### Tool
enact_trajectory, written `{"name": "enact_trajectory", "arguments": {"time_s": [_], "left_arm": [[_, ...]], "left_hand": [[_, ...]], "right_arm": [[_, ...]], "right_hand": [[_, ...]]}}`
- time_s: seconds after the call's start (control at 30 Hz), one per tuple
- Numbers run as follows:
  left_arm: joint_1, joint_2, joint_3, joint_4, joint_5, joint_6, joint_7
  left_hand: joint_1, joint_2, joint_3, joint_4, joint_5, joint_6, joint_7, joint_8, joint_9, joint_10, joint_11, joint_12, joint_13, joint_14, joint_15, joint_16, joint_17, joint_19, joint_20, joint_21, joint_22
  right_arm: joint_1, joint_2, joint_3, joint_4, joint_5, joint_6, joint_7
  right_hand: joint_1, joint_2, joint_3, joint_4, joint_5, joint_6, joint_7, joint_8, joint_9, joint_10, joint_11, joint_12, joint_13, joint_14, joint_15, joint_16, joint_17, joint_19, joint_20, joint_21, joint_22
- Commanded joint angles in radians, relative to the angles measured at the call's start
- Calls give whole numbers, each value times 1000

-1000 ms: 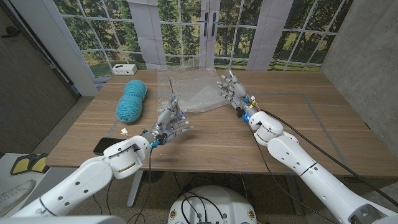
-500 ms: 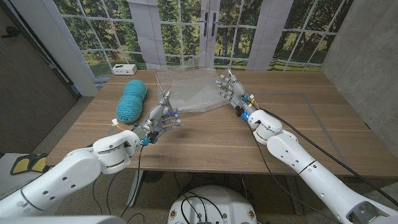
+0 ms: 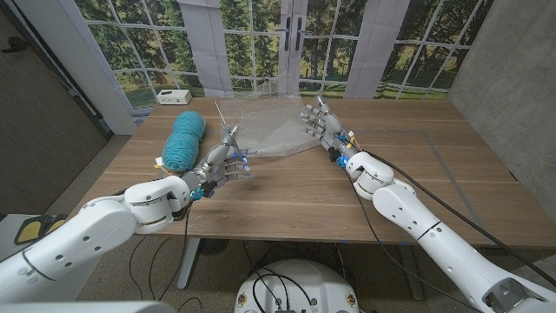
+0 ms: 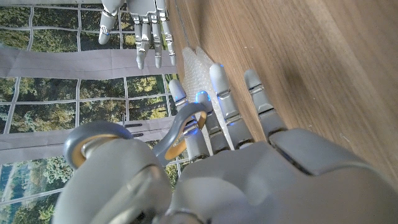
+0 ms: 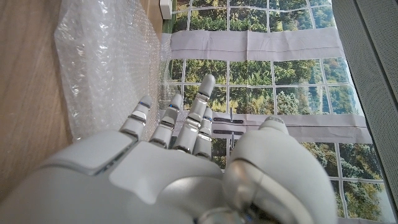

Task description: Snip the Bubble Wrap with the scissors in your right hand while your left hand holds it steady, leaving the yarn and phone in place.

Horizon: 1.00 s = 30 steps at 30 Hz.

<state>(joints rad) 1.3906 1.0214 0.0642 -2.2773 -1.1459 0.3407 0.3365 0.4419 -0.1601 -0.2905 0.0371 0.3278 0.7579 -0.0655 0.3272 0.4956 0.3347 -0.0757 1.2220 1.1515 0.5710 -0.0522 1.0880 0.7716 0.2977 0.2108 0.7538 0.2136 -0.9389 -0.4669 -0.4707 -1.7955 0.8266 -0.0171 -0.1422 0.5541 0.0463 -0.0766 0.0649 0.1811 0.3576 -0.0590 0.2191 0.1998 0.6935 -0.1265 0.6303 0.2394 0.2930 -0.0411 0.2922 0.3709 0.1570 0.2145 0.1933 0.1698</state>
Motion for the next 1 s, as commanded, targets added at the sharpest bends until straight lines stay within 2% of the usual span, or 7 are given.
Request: {"name": "enact_trajectory", "arguments": {"time_s": [0.03,0.2,0.37,0.53,0.63,0.73,1.0], "left_arm": [[-74,44,34,45,-6,74,-163],[-88,59,37,48,-13,93,-189],[-115,93,47,50,-11,116,-247],[-136,117,54,54,-10,128,-298],[-158,139,67,59,-1,140,-339],[-165,141,72,64,-12,143,-359],[-165,147,80,69,-15,134,-386]], "left_hand": [[-31,-10,-35,8,19,-163,176,-24,-14,-20,9,0,-17,-13,-32,-12,-4,-13,-1,-14,-2],[-41,-11,-47,12,29,-154,177,-31,-23,-15,14,7,-10,-9,-30,-8,0,-6,-1,-16,-3],[-60,-16,-60,19,42,-185,200,-59,-36,-42,28,-5,-19,-34,-12,-15,6,-12,-1,-26,-4],[-75,-21,-65,23,53,-201,208,-76,-45,-58,43,-17,-29,-50,0,-25,1,-23,0,-36,-5],[-89,-22,-67,27,62,-214,222,-90,-53,-65,53,-22,-35,-60,11,-34,-6,-30,0,-44,-6],[-94,-22,-67,28,66,-212,229,-92,-56,-65,54,-25,-41,-61,13,-38,-11,-33,0,-48,-7],[-109,-20,-66,32,77,-201,226,-97,-66,-58,56,-23,-42,-46,8,-35,-15,-33,0,-56,-7]], "right_arm": [[10,-7,3,6,9,-17,4],[12,-12,4,11,6,-19,6],[10,-9,10,14,12,-17,3],[9,-8,12,19,12,-13,4],[9,-8,13,20,13,-12,5],[11,-10,11,23,8,-9,11],[12,-14,7,27,-7,-8,6]], "right_hand": [[-8,2,-2,-8,5,5,0,9,0,11,-3,2,2,11,-119,5,0,-7,-1,-3,5],[-9,1,-2,-8,5,3,1,8,0,11,0,0,3,11,-116,5,-1,-7,-1,-3,5],[-10,1,-2,-9,5,2,1,6,0,10,-1,-1,4,11,-115,5,-2,-7,-1,-3,5],[-9,1,-2,-11,5,3,2,6,0,13,-2,-2,4,11,-117,5,-4,-7,-1,-3,5],[-8,1,-1,-13,5,3,1,6,0,14,-2,-2,5,11,-117,6,-5,-8,-1,-3,5],[-8,1,-1,-14,5,3,1,6,-1,14,-2,-3,5,11,-115,6,-6,-8,-1,-3,5],[-6,3,1,-17,5,0,1,4,-1,15,-3,-5,8,11,-116,6,-8,-9,-1,-3,5]]}}
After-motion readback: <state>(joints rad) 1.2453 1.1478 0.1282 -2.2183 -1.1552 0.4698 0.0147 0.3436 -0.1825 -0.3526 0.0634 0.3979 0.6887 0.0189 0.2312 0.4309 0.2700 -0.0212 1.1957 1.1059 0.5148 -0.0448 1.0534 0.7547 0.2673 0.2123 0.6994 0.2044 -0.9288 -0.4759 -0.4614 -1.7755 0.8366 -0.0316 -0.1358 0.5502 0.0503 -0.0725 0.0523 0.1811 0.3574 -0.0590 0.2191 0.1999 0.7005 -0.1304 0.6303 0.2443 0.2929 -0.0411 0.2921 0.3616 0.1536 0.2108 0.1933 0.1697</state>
